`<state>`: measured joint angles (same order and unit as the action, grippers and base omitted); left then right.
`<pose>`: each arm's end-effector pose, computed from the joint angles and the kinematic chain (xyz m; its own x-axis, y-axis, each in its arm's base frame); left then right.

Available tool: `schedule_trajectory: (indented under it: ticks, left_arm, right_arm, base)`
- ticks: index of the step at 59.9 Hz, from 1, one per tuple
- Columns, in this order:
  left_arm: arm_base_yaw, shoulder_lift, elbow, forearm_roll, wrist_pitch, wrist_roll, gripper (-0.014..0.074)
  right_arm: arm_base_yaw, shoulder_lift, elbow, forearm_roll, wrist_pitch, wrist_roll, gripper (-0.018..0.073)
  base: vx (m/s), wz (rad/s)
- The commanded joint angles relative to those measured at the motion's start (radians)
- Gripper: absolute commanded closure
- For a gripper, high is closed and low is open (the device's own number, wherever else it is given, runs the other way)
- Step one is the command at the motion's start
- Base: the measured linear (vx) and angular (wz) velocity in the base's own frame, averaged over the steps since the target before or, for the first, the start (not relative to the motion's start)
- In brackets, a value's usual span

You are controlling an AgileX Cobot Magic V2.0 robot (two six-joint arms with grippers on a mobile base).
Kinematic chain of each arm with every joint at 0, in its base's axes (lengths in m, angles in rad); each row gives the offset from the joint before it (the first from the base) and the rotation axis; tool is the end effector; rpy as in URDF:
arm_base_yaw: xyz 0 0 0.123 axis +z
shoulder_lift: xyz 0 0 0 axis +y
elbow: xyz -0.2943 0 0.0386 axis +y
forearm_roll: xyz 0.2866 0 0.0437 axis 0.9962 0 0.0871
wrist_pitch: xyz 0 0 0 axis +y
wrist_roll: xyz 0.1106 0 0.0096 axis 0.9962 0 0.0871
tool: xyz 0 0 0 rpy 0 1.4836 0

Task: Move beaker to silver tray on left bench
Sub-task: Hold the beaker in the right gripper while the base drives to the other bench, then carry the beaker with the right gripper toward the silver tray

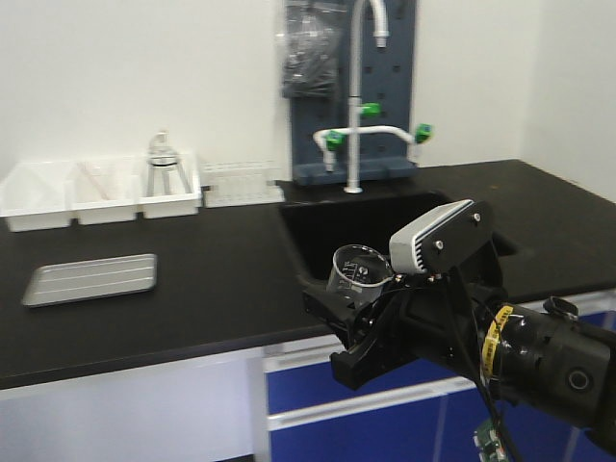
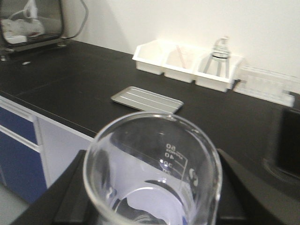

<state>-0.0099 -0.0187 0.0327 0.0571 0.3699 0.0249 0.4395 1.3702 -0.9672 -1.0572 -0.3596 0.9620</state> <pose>0.0984 0.0013 0.1633 -0.2917 0.0809 -0.9531 0.0130 0.9967 0.0807 0.3156 0.1859 0.3328 -0.0747 -0.1050 -0.9917 -0.6864 0.7268 -0.0252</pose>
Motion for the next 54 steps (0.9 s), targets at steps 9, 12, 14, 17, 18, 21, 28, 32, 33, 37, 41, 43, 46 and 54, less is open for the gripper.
schedule_trajectory:
  ticks: [9, 12, 14, 17, 18, 21, 28, 32, 33, 37, 41, 43, 46, 54]
  left_arm:
    - [-0.005, -0.007, 0.02, -0.003, -0.075, -0.001, 0.0595]
    - [-0.005, -0.007, 0.02, -0.003, -0.075, -0.001, 0.0595]
    - [-0.005, -0.007, 0.02, -0.003, -0.075, -0.001, 0.0595]
    - [-0.005, -0.007, 0.02, -0.003, -0.075, -0.001, 0.0595]
    - [-0.005, -0.007, 0.02, -0.003, -0.075, -0.001, 0.0595]
    - [-0.005, -0.007, 0.02, -0.003, -0.075, -0.001, 0.0595]
    - [-0.005, -0.007, 0.02, -0.003, -0.075, -0.001, 0.0595]
    - [-0.005, -0.007, 0.02, -0.003, -0.075, -0.001, 0.0595]
    - [-0.005, -0.007, 0.02, -0.003, -0.075, -0.001, 0.0595]
    - [-0.005, -0.007, 0.02, -0.003, -0.075, -0.001, 0.0595]
    - [-0.005, -0.007, 0.02, -0.003, -0.075, -0.001, 0.0595]
    - [-0.005, -0.007, 0.02, -0.003, -0.075, -0.001, 0.0595]
    - [-0.005, -0.007, 0.02, -0.003, -0.075, -0.001, 0.0595]
    - [-0.005, -0.007, 0.02, -0.003, -0.075, -0.001, 0.0595]
  right_arm:
    - [-0.002, -0.036, -0.031, 0.022, -0.04, -0.004, 0.0571]
    - [-0.002, -0.036, -0.031, 0.022, -0.04, -0.004, 0.0571]
    - [-0.002, -0.036, -0.031, 0.022, -0.04, -0.004, 0.0571]
    - [-0.002, -0.036, -0.031, 0.022, -0.04, -0.004, 0.0571]
    - [-0.002, -0.036, -0.031, 0.022, -0.04, -0.004, 0.0571]
    - [-0.002, -0.036, -0.031, 0.022, -0.04, -0.004, 0.0571]
    - [-0.002, -0.036, -0.031, 0.022, -0.041, -0.004, 0.0571]
    - [-0.002, -0.036, -0.031, 0.022, -0.041, -0.004, 0.0571]
    - [-0.002, -0.036, -0.031, 0.022, -0.041, -0.004, 0.0571]
    - [-0.002, -0.036, -0.031, 0.022, -0.041, -0.004, 0.0571]
    - [-0.002, -0.036, -0.031, 0.022, -0.041, -0.004, 0.0571]
    - [-0.002, -0.036, -0.031, 0.022, -0.041, -0.004, 0.0571]
    - [-0.002, -0.036, -0.031, 0.022, -0.041, -0.004, 0.0571]
    - [-0.002, -0.036, -0.031, 0.022, -0.04, -0.004, 0.0571]
  base:
    - [0.15, 0.53]
    - [0.17, 0.48]
    - [0.17, 0.46]
    - [0.18, 0.43]
    - [0.19, 0.4]
    - [0.19, 0.38]
    - [0.21, 0.33]
    - [0.24, 0.27]
    - [0.25, 0.25]
    - [0.27, 0.21]
    - [0.29, 0.16]
    - [0.3, 0.14]
    - [0.31, 0.11]
    - [0.32, 0.1]
